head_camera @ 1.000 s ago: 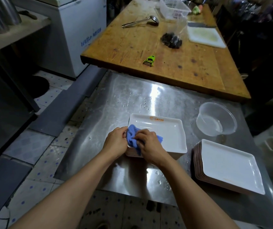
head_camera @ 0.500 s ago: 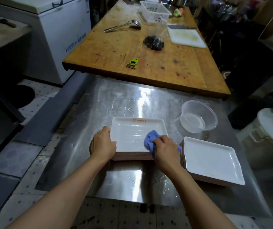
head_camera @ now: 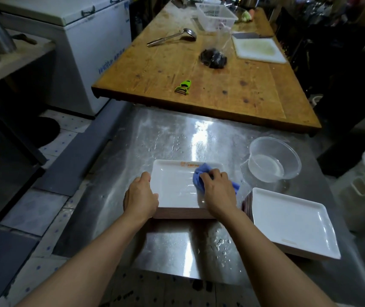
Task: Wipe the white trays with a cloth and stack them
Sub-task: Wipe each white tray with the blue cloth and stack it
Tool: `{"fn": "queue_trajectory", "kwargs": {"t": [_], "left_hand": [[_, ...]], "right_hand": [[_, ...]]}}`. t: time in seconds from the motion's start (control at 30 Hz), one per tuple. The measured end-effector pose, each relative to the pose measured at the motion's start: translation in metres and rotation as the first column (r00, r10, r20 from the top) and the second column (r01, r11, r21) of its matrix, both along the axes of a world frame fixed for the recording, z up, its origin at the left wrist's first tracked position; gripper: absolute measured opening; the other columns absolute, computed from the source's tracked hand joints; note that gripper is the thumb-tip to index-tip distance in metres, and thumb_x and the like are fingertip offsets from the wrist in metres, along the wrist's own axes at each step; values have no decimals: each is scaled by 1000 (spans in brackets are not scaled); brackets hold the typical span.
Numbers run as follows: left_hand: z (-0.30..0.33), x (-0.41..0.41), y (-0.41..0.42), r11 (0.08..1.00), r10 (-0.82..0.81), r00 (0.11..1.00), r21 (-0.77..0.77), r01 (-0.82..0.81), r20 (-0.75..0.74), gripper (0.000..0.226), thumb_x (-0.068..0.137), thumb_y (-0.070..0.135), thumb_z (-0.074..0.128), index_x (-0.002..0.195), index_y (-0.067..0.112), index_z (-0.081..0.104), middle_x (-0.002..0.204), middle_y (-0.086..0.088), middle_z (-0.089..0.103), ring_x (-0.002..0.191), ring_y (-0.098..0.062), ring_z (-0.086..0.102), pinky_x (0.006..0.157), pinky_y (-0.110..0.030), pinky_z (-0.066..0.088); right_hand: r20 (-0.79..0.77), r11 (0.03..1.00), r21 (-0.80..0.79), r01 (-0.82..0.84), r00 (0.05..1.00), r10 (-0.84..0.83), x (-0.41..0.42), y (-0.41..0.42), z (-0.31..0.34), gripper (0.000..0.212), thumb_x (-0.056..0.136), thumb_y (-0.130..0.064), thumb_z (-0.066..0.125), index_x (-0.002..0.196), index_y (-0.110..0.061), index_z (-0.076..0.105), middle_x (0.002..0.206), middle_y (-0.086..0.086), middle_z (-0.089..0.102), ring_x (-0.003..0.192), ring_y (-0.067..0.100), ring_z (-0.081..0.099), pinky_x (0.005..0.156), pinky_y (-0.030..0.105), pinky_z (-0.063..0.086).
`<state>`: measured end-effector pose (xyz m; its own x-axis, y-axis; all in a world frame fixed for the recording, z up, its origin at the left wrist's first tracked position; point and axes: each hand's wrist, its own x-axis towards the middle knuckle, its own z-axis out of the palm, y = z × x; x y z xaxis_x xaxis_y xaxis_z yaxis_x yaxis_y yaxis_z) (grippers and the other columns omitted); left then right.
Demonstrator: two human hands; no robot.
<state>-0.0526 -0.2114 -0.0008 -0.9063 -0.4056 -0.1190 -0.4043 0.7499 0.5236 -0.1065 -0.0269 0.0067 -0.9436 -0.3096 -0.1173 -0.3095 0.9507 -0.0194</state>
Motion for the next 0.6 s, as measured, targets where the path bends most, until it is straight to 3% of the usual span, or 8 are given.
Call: {"fn": "queue_trajectory", "kwargs": {"t": [0.17, 0.3, 0.37, 0.47, 0.6], "left_hand": [[3, 0, 3, 998, -18, 999, -64, 20, 39, 30, 83, 15, 64, 107, 8, 47, 109, -10, 56, 92, -28, 54, 67, -32, 37], [9, 5, 9, 986, -23, 995, -162, 39, 101, 41, 84, 20, 62, 119, 10, 44, 124, -10, 47, 106, -30, 52, 74, -36, 40], [9, 9, 15, 970, -65, 997, -234, 71, 35, 49, 84, 27, 63, 127, 15, 43, 128, -5, 43, 114, -25, 45, 82, -36, 42], [6, 11, 29, 934, -288, 953, -249, 256, -99, 38, 86, 39, 60, 121, 23, 57, 121, 4, 51, 114, -17, 42, 86, -31, 39], [2, 11, 45, 829, -522, 852, -261, 495, -44, 24, 87, 40, 60, 106, 27, 66, 110, 10, 56, 108, -13, 46, 80, -26, 34]], "right_hand": [[103, 992, -78, -98, 989, 106, 24, 3, 14, 38, 84, 4, 43, 119, -9, 51, 120, 12, 47, 106, 28, 47, 71, 32, 37], [237, 997, -27, -74, 968, 78, 27, 15, 34, 27, 82, 7, 48, 96, -11, 63, 116, 14, 52, 113, 27, 52, 85, 36, 46], [253, 999, -40, 21, 967, -10, 27, 23, 40, 23, 78, 7, 54, 93, -7, 64, 117, 17, 52, 115, 28, 53, 88, 37, 48], [129, 939, -283, 195, 978, -164, 26, 31, 43, 24, 79, 5, 52, 99, -3, 63, 105, 16, 56, 100, 31, 55, 72, 32, 42], [174, 724, -574, 382, 921, -347, 15, 31, 46, 24, 76, 8, 46, 88, 0, 65, 87, 20, 63, 82, 32, 59, 67, 36, 45]]}}
